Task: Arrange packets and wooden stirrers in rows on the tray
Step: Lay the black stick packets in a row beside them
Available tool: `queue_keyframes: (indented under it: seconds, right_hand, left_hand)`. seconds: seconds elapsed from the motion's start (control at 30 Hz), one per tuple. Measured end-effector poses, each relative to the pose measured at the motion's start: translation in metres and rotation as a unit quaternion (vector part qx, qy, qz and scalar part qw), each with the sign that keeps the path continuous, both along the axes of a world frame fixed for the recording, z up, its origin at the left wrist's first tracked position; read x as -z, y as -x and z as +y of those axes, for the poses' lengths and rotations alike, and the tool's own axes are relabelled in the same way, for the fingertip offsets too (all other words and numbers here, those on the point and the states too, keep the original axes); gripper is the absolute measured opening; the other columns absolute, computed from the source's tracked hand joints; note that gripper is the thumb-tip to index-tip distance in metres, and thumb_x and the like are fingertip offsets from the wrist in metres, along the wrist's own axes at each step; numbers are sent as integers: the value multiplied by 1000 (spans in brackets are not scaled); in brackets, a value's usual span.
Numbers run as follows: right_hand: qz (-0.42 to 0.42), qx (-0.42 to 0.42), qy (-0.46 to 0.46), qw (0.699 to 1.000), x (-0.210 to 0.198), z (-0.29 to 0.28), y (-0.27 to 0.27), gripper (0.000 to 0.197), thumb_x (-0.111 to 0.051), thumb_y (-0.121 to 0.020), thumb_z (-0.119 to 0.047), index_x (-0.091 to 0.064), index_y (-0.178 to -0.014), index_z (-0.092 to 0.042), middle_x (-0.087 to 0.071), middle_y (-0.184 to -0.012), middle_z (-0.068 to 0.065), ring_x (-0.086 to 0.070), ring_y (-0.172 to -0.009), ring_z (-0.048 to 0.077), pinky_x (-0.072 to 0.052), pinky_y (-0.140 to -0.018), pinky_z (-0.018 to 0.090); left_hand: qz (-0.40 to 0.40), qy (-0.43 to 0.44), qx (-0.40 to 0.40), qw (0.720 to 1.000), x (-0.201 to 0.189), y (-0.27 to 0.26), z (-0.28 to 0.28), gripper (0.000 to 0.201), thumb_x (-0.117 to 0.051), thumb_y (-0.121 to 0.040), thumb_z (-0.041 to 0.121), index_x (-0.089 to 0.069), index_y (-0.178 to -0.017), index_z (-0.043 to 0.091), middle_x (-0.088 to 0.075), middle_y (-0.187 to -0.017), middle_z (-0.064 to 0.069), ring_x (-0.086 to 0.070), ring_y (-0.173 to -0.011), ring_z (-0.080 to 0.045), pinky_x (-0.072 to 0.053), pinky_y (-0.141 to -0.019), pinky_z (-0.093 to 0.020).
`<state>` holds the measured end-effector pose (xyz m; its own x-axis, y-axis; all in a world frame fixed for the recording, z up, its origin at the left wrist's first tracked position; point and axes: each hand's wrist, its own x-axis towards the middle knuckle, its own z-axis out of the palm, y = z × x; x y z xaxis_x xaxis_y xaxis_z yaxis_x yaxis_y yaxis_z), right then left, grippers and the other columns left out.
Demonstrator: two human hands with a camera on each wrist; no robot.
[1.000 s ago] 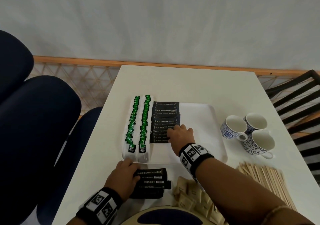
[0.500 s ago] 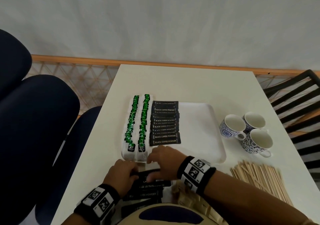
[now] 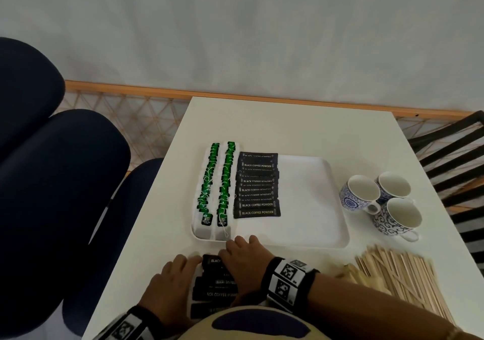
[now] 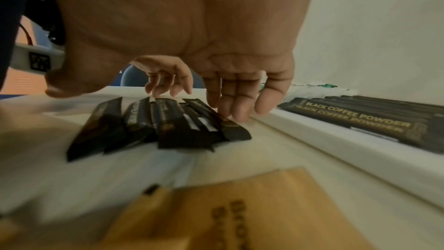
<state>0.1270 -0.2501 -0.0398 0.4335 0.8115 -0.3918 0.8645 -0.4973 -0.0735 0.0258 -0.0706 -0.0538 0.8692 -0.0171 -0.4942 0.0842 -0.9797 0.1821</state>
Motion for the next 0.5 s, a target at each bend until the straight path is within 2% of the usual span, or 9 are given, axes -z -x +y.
queue_keyframes:
  seconds: [0.07,0.13,0.2,0.23,0.33,0.4,0.5]
  right_hand:
    - [2,8,-7,1000,0,2,6,73,-70,-79,-50,-42,-129,-6,-47,-125,15,-45,-112,33,-38,-93,48]
    - [-6,16,-16,1000,2,2,11,53,-59,-89,-38,-43,-128,-5,-48,-125,16,-46,-111,34,-39,-90,48]
    - [-4,35,-14,999,3,3,15,43,-51,-94,-32,-44,-126,-4,-48,-124,17,-47,-112,35,-40,-88,48]
    - [7,45,-9,999,3,3,15,45,-53,-93,-33,-43,-125,-3,-47,-124,17,-47,-112,35,-41,-89,48]
    - [73,75,18,994,3,5,17,65,-72,-81,-41,-42,-126,-5,-48,-123,15,-46,-112,32,-41,-92,48]
    - [108,100,18,989,3,5,18,60,-73,-82,-36,-43,-125,-7,-50,-124,14,-48,-114,32,-42,-95,48]
    - [126,119,16,985,4,5,20,48,-69,-85,-29,-47,-122,-8,-53,-120,15,-51,-111,33,-45,-92,47]
  left_hand:
    - [-9,-1,-2,1000,2,1,-5,120,-30,-43,82,-12,-149,28,-32,-131,5,-43,-113,-17,-38,-76,-28]
    - [-13,2,-11,1000,1,0,-10,121,-24,-40,80,-12,-148,28,-32,-131,5,-43,-114,-16,-36,-76,-26]
    - [-8,11,-20,1000,-2,-2,-14,118,-27,-40,80,-15,-146,28,-32,-130,6,-43,-114,-15,-37,-77,-25]
    - [-5,15,-25,1000,-2,-3,-15,113,-33,-43,80,-18,-143,30,-33,-129,6,-43,-114,-15,-38,-78,-25]
    - [4,26,-39,999,1,-8,-16,83,-59,-63,64,-30,-133,31,-40,-123,9,-45,-112,-14,-44,-85,-27]
    - [-1,42,-51,998,5,-11,-17,61,-62,-71,53,-37,-122,32,-45,-113,11,-48,-108,-14,-46,-85,-28]
    - [-15,61,-50,997,8,-14,-16,37,-62,-74,50,-40,-98,34,-45,-94,15,-51,-96,-12,-47,-81,-28]
